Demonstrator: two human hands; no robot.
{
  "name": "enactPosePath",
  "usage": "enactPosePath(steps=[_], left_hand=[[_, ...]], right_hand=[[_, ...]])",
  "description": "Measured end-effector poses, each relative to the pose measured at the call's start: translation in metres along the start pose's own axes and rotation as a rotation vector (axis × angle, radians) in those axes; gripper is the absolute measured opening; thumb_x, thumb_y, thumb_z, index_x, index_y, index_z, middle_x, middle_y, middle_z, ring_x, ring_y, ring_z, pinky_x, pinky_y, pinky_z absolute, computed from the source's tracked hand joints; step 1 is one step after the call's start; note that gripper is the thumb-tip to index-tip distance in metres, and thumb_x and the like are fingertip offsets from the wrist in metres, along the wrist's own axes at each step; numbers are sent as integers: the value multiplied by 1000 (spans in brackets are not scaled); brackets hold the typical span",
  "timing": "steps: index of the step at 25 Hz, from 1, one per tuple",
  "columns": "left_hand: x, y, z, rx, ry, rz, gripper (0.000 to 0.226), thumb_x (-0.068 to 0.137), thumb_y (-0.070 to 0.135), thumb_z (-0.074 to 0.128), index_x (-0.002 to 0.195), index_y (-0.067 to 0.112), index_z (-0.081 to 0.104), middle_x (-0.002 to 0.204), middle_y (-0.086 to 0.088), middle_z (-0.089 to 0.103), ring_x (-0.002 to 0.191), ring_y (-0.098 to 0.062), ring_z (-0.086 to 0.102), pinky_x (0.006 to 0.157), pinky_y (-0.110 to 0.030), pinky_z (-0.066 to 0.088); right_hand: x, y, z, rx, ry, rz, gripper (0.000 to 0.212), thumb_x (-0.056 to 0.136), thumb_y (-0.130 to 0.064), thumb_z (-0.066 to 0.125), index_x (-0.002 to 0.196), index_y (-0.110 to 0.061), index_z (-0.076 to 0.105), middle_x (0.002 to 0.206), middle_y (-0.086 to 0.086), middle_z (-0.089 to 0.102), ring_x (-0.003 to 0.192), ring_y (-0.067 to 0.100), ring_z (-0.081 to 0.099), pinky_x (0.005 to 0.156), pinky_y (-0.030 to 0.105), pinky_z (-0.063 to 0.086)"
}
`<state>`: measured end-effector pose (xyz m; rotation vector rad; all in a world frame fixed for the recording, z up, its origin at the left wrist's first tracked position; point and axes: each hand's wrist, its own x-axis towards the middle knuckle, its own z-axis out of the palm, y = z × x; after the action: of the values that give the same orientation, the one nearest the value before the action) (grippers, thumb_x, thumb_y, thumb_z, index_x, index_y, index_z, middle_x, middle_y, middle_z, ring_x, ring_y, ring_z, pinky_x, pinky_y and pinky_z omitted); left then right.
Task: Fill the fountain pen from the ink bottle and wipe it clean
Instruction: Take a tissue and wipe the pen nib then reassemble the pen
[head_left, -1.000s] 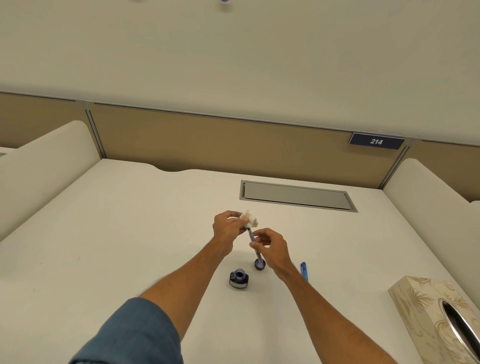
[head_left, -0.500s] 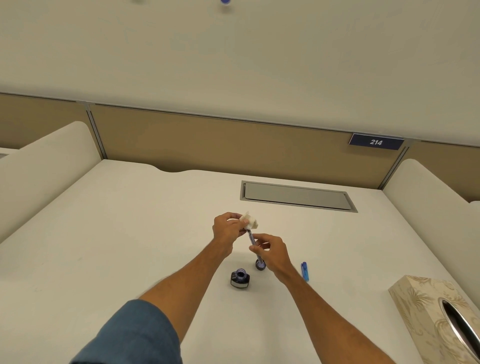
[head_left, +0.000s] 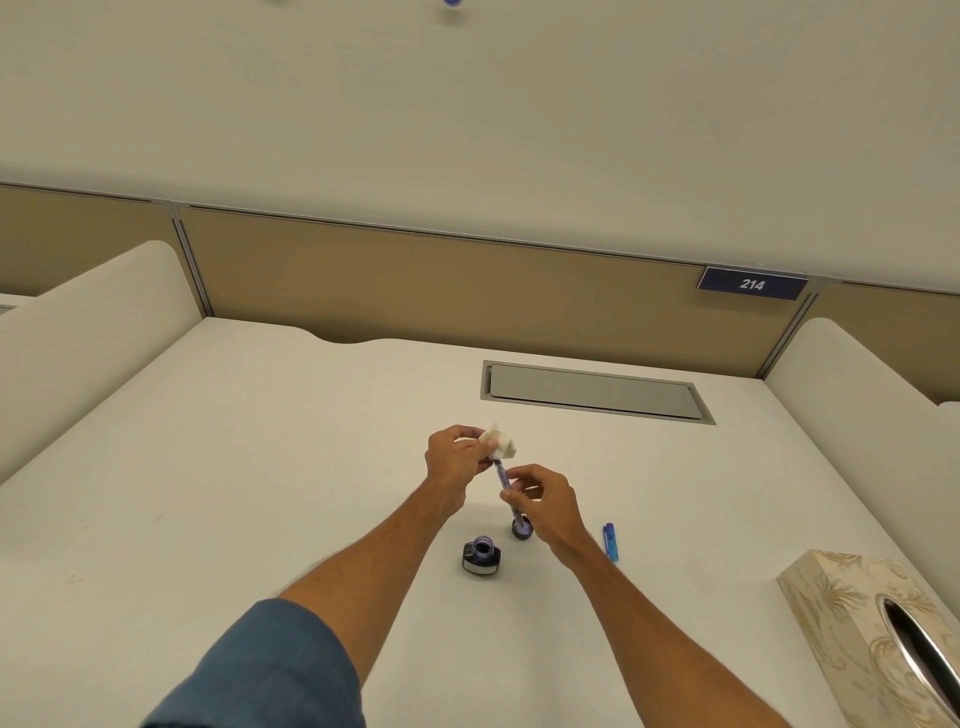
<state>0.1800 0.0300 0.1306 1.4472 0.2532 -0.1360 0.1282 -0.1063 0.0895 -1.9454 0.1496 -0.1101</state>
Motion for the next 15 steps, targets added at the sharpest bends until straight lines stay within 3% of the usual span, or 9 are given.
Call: enactPosePath(steps=[4, 10, 15], left_hand=[[0, 1, -1, -27, -15, 4, 16, 78, 3, 75, 91, 3, 65, 96, -20, 71, 85, -30, 70, 68, -28, 60], [0, 1, -1, -14, -11, -2, 18, 79, 4, 76, 93, 3, 65, 97, -19, 71, 90, -32, 71, 71, -29, 60], [2, -1, -2, -21, -17, 1, 20, 78, 3, 76, 95, 0, 65, 98, -21, 71, 88, -31, 70, 73, -31, 60]], right_hand=[[1, 2, 0, 50, -17, 34, 8, 89, -10, 63, 96, -12, 67, 93, 7, 71, 90, 25, 68, 81, 38, 59], [-1, 0, 1, 18, -8, 36, 16, 84, -18, 71, 99, -14, 71, 88, -1, 69, 79, 14, 63, 69, 27, 55], [-3, 2, 0, 81, -26, 36, 14, 92, -11, 60, 104, -12, 67, 94, 7, 73, 86, 21, 70, 80, 36, 59]])
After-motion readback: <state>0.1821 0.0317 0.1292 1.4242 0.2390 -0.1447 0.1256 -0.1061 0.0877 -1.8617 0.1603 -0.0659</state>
